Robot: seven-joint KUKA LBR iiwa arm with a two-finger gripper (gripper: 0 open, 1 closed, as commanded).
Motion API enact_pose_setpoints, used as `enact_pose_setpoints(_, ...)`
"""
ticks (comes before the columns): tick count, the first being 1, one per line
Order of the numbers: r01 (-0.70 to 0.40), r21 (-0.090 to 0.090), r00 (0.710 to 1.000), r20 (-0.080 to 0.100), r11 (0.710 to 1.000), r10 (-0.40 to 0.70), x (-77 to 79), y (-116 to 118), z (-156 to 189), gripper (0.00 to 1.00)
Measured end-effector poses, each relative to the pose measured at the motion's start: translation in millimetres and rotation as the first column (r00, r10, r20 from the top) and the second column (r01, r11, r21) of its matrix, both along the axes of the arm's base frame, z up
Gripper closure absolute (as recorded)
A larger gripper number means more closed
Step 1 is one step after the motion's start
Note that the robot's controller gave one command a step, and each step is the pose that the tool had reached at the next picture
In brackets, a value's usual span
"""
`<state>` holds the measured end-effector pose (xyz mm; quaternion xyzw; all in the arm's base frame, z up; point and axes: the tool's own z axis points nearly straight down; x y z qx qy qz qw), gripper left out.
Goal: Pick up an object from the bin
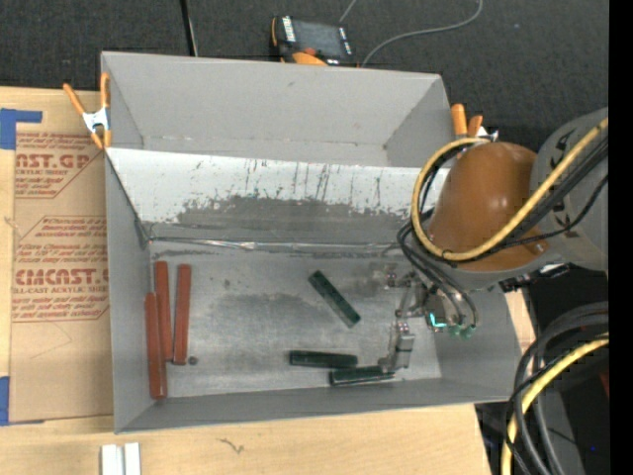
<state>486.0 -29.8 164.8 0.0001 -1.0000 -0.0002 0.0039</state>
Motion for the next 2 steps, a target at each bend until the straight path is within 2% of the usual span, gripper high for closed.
enact_pose_setpoints(1,-0.018,0.0,1.0,0.008,1.0,0.018,2.9,16,-94,0.0)
enact_pose_setpoints(2,-0.172,0.0,0.985,0.017,0.985,0.172,-3.5,70,-87,0.0)
